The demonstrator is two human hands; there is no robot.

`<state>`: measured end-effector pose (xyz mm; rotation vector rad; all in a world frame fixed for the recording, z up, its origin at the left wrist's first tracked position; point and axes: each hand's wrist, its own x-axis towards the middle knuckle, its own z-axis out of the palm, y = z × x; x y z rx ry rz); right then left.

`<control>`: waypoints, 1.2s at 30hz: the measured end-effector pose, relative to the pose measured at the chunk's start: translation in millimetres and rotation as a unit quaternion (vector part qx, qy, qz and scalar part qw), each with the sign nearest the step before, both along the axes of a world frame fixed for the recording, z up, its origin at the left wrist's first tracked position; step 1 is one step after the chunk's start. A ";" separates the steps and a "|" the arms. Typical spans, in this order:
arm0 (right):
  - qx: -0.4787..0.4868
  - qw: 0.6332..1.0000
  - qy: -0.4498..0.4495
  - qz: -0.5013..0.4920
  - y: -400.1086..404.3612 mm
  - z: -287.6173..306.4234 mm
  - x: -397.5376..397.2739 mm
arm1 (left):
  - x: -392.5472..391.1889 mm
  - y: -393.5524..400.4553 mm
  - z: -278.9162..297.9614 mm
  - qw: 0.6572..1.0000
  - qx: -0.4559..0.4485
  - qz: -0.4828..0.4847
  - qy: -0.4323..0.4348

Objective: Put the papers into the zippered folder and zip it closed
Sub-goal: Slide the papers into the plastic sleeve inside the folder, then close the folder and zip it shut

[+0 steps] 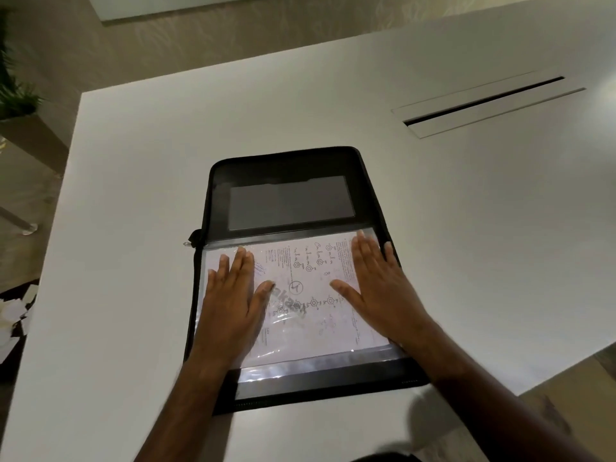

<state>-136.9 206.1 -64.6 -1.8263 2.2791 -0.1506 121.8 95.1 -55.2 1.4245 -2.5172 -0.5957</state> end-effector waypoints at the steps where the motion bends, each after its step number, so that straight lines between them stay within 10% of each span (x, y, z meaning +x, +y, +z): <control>1: 0.002 1.000 0.021 -0.004 2.0 -0.8 -3.3 | 1.9 -0.2 -1.7 1.000 0.002 -0.002 0.010; 10: -0.136 0.968 -0.133 -0.162 -20.0 28.1 -41.9 | 15.6 -47.4 1.4 0.973 -0.156 0.117 0.126; 18: -0.148 0.866 -0.351 -0.322 -85.4 37.1 -86.6 | 9.1 -149.5 16.6 0.958 0.074 0.230 0.155; 29: -0.167 0.786 -0.497 -0.328 -112.9 23.8 -129.3 | -2.6 -182.8 22.5 0.930 0.135 0.239 0.243; 36: -0.179 0.795 -0.479 -0.326 -108.7 36.1 -145.1 | -23.4 -191.8 42.8 0.894 0.189 0.237 0.330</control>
